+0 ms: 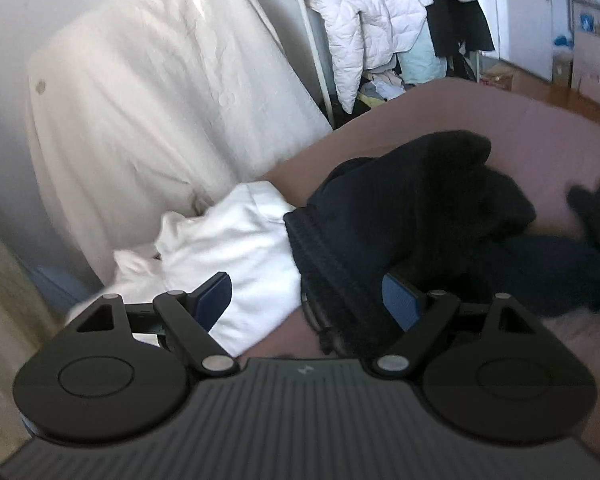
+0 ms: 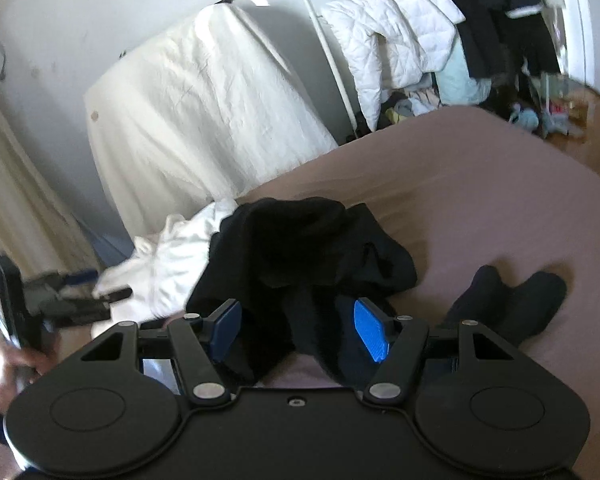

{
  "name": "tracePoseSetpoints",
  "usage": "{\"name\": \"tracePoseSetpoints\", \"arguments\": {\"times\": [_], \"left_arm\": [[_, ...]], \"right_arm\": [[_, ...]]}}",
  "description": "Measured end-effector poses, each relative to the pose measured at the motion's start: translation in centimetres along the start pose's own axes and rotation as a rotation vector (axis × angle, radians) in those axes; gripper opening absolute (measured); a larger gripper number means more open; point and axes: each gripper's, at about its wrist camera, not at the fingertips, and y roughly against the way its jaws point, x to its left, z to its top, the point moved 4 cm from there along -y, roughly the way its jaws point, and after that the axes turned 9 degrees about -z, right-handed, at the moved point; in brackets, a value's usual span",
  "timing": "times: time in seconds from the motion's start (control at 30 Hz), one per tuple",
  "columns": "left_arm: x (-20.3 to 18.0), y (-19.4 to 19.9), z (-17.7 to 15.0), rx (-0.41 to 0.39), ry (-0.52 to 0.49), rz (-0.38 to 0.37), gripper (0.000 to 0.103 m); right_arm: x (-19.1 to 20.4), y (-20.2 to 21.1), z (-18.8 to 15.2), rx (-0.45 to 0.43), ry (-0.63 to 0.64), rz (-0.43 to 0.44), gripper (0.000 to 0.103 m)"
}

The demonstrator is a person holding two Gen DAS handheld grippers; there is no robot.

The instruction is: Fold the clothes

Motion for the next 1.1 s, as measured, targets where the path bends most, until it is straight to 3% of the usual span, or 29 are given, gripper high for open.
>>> {"name": "tracePoseSetpoints", "arguments": {"times": [0.1, 0.2, 0.4, 0.5, 0.87, 1.0, 1.1], "left_arm": [[0.4, 1.6, -0.3, -0.010, 0.022, -0.058, 0.083], [0.5, 3.3, -0.4, -0.035, 0.045, -0.108, 0.083], [-1.1, 2.7, -0.7, -0.030, 0.076, -0.170, 0.083], [-2.4, 2.1, -1.3, 0.006, 0.048, -0.168, 0.083], [-5.0, 1.2, 0.2, 0.030, -0.021, -0.144, 0.083], [-6.7, 0.8, 1.3, 0.044, -0.054, -0.150, 0.083], [-7.6, 1.3, 2.2, 0.066, -0.114, -0.172, 0.083]], "right_arm": [[-1.4, 1.9, 0.3, 0.037, -0.109, 0.050, 0.068], [-1.9, 5.5, 0.5, 0.040, -0.131, 0.059, 0.068], [1.1, 9.2, 2.3, 0.087, 0.015, -0.127, 0.068], [1.4, 9.9, 3.8, 0.083, 0.009, -0.182, 0.068], [1.9, 3.3, 4.3, 0.182, 0.026, -0.225, 0.068], [1.6, 0.5, 3.1, 0.167, -0.031, -0.177, 0.068], [1.6, -0.9, 2.0, 0.224, 0.018, -0.226, 0.068]]}}
